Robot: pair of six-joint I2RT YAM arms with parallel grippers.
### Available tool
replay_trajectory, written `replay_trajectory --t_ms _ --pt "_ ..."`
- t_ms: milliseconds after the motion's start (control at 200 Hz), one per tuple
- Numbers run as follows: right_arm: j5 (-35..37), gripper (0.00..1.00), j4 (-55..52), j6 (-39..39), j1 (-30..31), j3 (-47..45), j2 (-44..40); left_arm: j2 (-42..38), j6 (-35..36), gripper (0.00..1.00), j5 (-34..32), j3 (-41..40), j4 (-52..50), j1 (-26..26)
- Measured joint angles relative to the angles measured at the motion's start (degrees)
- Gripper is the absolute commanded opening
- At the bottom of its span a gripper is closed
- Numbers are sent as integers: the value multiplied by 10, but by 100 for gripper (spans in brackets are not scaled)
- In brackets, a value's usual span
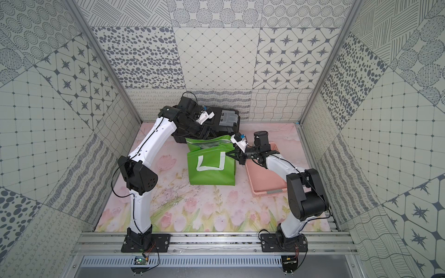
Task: Place the ice pack in the delivery bag
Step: Seal the delivery bag at the center of the board.
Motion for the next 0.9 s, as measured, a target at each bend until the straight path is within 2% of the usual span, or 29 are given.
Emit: replay_trajectory --t_ms 390,530,901 --pt "2 8 1 8 0 0 0 -34 19 71 63 -75 8 -17" --pt "4 9 1 11 0 0 0 -33 19 70 60 -84 17 -22" --pt "6 19 1 19 -1 0 0 -25 28 63 8 -87 31 -51"
